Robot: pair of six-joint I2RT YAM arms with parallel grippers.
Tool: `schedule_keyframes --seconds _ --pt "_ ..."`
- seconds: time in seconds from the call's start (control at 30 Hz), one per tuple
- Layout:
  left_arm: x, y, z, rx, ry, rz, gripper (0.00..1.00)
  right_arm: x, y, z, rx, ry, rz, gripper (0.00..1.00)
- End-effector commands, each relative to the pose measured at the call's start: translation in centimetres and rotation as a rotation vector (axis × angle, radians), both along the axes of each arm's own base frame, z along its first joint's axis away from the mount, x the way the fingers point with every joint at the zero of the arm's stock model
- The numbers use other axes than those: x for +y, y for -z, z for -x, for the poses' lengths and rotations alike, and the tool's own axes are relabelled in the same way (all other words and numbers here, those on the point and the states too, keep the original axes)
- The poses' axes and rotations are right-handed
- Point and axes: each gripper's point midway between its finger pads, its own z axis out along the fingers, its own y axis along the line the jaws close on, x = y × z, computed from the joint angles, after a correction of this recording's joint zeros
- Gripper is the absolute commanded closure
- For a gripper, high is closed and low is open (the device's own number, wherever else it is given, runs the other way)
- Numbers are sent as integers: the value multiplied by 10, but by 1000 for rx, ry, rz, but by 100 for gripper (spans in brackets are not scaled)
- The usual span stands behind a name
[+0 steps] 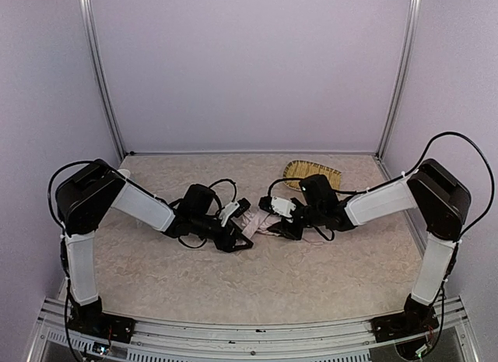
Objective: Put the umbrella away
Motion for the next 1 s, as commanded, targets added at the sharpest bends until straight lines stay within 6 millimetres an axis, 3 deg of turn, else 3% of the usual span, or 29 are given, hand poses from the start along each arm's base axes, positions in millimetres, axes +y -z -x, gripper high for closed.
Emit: schedule_keyframes --seconds 0.0,0.07,0.1,0.23,0.4,0.53,0.6,0.73,0.8,0.83,0.97 --pt "-12 12 20 75 140 -5 66 5 -36 -7 -46 -5 -109 100" --pt "-14 7 13 62 140 -3 98 4 -42 -9 -32 -1 -133 100" --pt "-13 4 10 62 139 8 100 2 -46 -11 -19 7 -151 100" --pt "-12 -15 16 109 154 64 100 0 -52 -5 161 -19 -214 100" --pt "-27 -29 58 104 248 13 100 3 -32 15 460 38 -273 100" --pt "-35 -24 76 122 312 -20 100 0 -18 3 628 147 -327 100" --pt "-36 -15 78 160 326 -38 100 -10 -20 -15 683 221 -399 100" --pt "-36 -10 75 221 327 -23 100 -34 -41 -43 735 280 -575 100" --pt "-31 -2 63 249 292 -5 100 -37 -53 -46 759 249 -615 100" --pt "-25 12 52 283 253 -13 100 -35 -59 -48 749 233 -611 100" --pt "-30 45 27 421 207 -27 100 -38 -39 -54 793 310 -553 100"
